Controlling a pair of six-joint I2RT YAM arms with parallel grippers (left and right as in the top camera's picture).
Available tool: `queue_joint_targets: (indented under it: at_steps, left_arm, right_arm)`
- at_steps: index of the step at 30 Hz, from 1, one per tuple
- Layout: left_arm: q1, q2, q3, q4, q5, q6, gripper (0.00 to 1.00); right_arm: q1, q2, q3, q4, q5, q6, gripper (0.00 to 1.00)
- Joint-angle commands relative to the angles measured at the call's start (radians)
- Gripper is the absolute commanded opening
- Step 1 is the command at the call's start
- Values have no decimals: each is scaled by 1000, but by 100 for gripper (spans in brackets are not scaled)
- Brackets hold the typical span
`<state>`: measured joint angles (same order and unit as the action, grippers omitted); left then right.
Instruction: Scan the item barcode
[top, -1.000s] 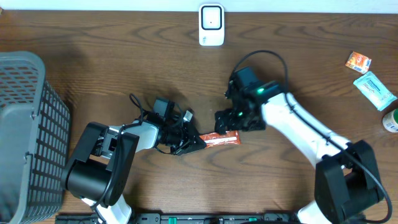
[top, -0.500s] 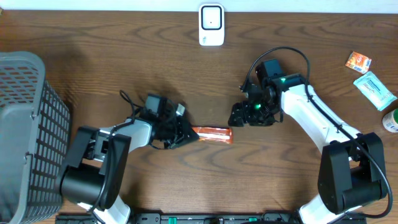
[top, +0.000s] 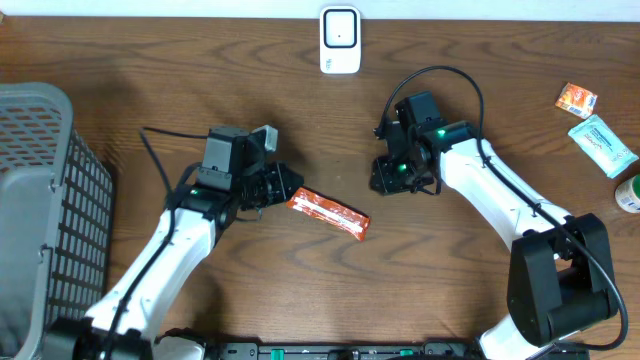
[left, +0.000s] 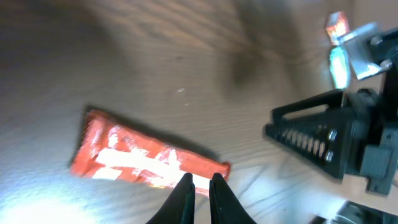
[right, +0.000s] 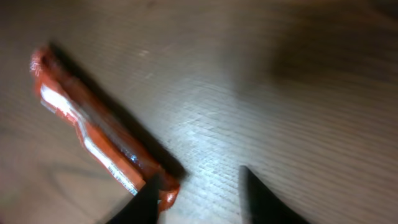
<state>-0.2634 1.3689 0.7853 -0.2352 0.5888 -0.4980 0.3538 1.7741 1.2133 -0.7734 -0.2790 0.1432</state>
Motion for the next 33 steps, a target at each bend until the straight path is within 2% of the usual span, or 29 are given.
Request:
queue_joint_targets:
  at_steps: [1,3,8,13,14,15,21,25,26,28,29,30,33]
  left_arm:
    - [1,-42,5,-45,-115,16,12]
    - [1,-68,5,-56,-120,16,13]
    - [17,-163,5,-60,-131,19,16]
    - [50,-282,5,-117,-139,46,17]
    - [58,-302,5,-138,-143,55,17]
    - [66,-323,5,-169,-159,57,21]
    - [109,-420,5,-365,-263,102,22]
    - [116,-453,5,-437,-296,113,22]
    - [116,-462,5,-450,-295,125,22]
    - [116,-474,5,-468,-295,132,23]
    - [116,-480,5,-476,-296,132,24]
    - [116,-484,5,-483,-295,132,24]
    - [116,-496,5,-502,-295,131,27]
  right_arm:
    - [10,29,13,8,72,39,17]
    - [22,53,13,15,72,40,7]
    - [71,135,13,36,64,43,1]
    - [137,197,13,12,-5,66,1]
    - [151,198,13,0,-35,66,1]
    - [169,196,13,-16,-79,66,1]
    - [269,153,13,-126,-328,143,1]
    - [296,144,13,-114,-324,158,1]
    - [293,144,15,-113,-315,165,8]
    - [276,143,19,-117,-307,179,15]
    - [264,140,22,-122,-306,187,26]
    - [252,135,26,-125,-306,193,41]
    - [208,113,31,-127,-294,238,94]
